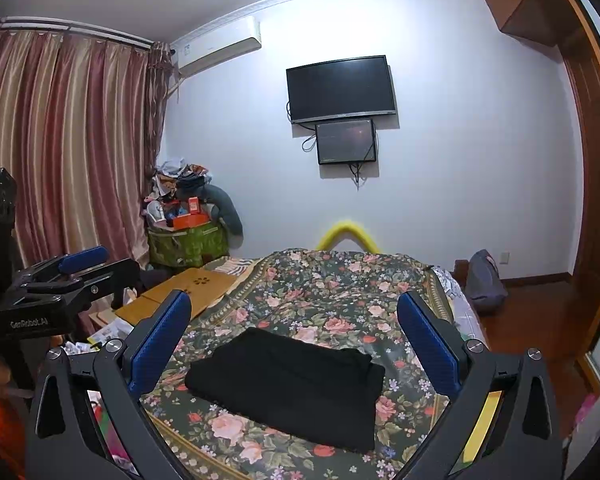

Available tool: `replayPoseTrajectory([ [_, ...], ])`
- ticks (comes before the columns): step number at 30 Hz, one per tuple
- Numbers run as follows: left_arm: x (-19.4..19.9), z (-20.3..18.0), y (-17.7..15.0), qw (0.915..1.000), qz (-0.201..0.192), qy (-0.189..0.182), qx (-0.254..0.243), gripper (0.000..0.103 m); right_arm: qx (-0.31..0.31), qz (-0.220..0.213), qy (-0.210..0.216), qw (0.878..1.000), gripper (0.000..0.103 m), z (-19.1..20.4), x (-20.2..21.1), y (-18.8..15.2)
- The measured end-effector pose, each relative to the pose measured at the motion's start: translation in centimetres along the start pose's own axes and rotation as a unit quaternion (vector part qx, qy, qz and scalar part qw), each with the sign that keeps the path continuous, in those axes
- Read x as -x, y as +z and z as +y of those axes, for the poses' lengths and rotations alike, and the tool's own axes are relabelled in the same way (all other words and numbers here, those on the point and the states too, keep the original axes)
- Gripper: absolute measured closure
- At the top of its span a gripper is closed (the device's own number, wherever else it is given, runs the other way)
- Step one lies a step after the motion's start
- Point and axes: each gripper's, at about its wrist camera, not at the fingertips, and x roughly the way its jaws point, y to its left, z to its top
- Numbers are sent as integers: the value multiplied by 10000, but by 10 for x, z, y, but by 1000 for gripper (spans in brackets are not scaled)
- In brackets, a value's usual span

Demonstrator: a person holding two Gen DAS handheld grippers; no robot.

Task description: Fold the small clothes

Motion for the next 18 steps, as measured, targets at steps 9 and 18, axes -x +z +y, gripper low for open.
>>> replayPoseTrajectory([
  [9, 0, 0, 0, 10000, 5, 7, 15, 0, -33, -7, -59, 10000, 1, -1, 2, 1],
  [18, -1, -3, 0, 10000, 39, -9, 19, 0, -73, 2, -91, 9999, 1, -1, 5, 0],
])
